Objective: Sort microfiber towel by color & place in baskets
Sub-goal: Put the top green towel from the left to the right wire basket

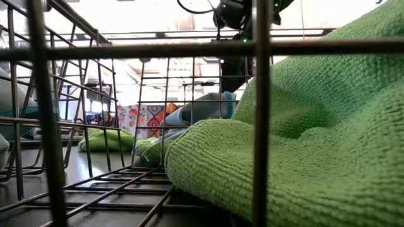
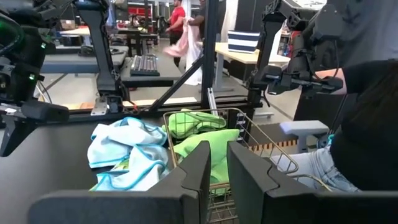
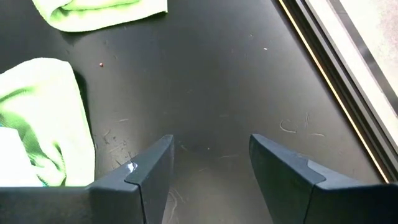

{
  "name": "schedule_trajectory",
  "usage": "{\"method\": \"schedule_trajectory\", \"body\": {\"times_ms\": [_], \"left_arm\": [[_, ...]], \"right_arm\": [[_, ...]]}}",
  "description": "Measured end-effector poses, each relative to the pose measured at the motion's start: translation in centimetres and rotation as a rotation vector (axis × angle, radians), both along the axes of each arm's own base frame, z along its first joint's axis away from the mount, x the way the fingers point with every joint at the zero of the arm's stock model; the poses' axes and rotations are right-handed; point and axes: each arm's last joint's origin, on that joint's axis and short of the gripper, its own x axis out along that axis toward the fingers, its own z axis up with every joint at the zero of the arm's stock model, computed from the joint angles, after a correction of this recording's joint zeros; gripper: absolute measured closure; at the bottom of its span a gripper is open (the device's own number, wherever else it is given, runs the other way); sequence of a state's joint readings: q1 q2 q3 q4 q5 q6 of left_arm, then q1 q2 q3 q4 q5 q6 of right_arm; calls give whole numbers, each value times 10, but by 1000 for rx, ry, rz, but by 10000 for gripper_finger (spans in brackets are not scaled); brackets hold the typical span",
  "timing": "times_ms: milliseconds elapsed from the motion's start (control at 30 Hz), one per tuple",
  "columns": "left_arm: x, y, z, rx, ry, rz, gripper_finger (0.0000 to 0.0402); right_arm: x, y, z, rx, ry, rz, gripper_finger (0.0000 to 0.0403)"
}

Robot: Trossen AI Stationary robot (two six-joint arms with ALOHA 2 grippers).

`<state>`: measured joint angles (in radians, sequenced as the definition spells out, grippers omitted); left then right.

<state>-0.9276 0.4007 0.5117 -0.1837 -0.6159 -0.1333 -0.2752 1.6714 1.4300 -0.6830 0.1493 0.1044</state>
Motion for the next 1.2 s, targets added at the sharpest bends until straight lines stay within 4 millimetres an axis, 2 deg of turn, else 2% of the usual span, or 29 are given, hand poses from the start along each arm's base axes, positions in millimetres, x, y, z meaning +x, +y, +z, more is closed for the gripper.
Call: {"method": "schedule_trajectory", "body": {"times_ms": [267, 433, 533, 600, 700, 1000, 1100, 1200], "left_arm": [[0, -1, 0, -68, 23, -29, 363], [0, -2, 1, -234, 69, -24, 363], [-1, -3, 0, -207, 82, -80, 363], [-3, -4, 3, -238, 68, -181, 363], [-7, -6, 10, -216, -18, -332, 363], [-19, -1, 15, -71, -197, -596, 363], [-23, 3, 14, -87, -220, -607, 363], [-24, 9, 9, -126, -203, -517, 363]], "right_arm": [[0, 0, 0, 0, 0, 0, 197], [0, 0, 0, 0, -1, 0, 197], [0, 0, 0, 1, -1, 0, 197], [0, 1, 0, 3, -2, -3, 197], [0, 1, 0, 4, -3, -3, 197], [-2, 3, -1, 16, 25, -8, 197], [-3, 3, -2, 20, 37, -9, 197], [-3, 3, -2, 24, 35, -17, 197]]}}
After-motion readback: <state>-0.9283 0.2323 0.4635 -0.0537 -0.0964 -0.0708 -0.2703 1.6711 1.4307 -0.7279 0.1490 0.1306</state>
